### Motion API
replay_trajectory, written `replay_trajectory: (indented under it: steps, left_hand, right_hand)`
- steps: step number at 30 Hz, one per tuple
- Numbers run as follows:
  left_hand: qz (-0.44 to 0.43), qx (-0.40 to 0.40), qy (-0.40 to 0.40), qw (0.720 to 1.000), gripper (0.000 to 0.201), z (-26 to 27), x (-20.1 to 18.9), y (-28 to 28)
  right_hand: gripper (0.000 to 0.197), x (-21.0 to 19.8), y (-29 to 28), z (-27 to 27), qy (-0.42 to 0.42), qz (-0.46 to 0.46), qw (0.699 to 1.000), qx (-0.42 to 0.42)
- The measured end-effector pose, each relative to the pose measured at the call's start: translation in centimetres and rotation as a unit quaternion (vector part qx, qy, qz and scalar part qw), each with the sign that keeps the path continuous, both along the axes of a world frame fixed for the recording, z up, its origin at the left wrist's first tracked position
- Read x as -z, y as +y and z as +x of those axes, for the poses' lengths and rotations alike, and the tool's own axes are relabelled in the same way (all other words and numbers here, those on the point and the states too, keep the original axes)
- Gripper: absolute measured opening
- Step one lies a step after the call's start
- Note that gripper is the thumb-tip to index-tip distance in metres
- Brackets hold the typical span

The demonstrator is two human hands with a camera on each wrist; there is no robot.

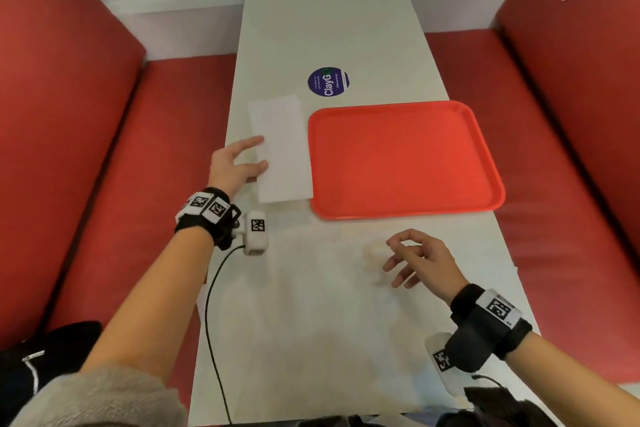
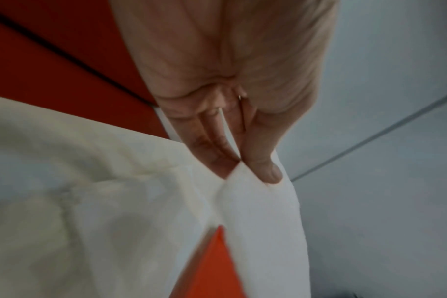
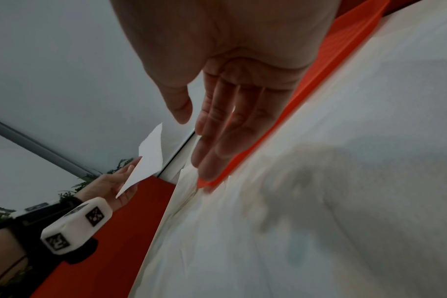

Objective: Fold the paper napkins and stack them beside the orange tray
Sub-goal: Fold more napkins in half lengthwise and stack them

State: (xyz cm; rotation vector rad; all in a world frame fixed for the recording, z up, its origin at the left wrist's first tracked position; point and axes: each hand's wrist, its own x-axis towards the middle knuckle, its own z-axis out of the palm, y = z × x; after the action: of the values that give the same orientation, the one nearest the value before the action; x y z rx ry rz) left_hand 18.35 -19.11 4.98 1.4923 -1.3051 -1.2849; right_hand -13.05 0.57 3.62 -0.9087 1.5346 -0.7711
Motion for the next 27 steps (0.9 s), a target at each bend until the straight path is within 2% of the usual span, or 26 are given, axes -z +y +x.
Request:
replay_trajectory:
  steps: [3,6,11,17,19,22,25,27]
  left_hand:
    - [0.030,-0.006,0.005,1.000,0.052,0.5,1.5,-3.0]
    - [0.050,0.007,-0.028,0.998,0.052,0.5,3.1,-4.8]
    - [0.091,0.032,-0.089,0.991,0.054,0.7,6.0,-6.3]
    - [0.092,0.031,-0.144,0.985,0.059,0.8,7.3,-6.8]
    - [0.072,0.049,-0.167,0.982,0.061,0.9,7.0,-6.6]
    - [0.021,0.060,-0.242,0.968,0.060,0.7,6.4,-5.7]
    - [-0.063,0.046,-0.321,0.944,0.044,-1.2,5.4,-2.7]
    - [-0.124,0.078,-0.316,0.937,0.030,-3.6,4.8,0.9]
  right_hand:
    - [0.017,0.1,-0.5,-0.8,0.005,0.002,1.000,0.016]
    - [0.016,0.3,-0.9,-1.4,0.010,0.009,0.999,0.036]
    - [0.016,0.9,-1.5,-1.7,0.012,0.017,0.998,0.055]
    - [0.016,1.2,-1.9,-1.2,0.010,0.019,0.998,0.052]
    - [0.016,1.2,-1.8,-0.9,0.011,0.018,0.999,0.048]
    - [0.016,1.1,-1.4,-0.9,0.017,0.010,0.999,0.040]
    - [0.014,1.1,-0.6,-1.4,0.058,-0.005,0.998,0.030]
    - [0.010,1.8,0.3,-2.3,0.117,-0.017,0.993,0.025]
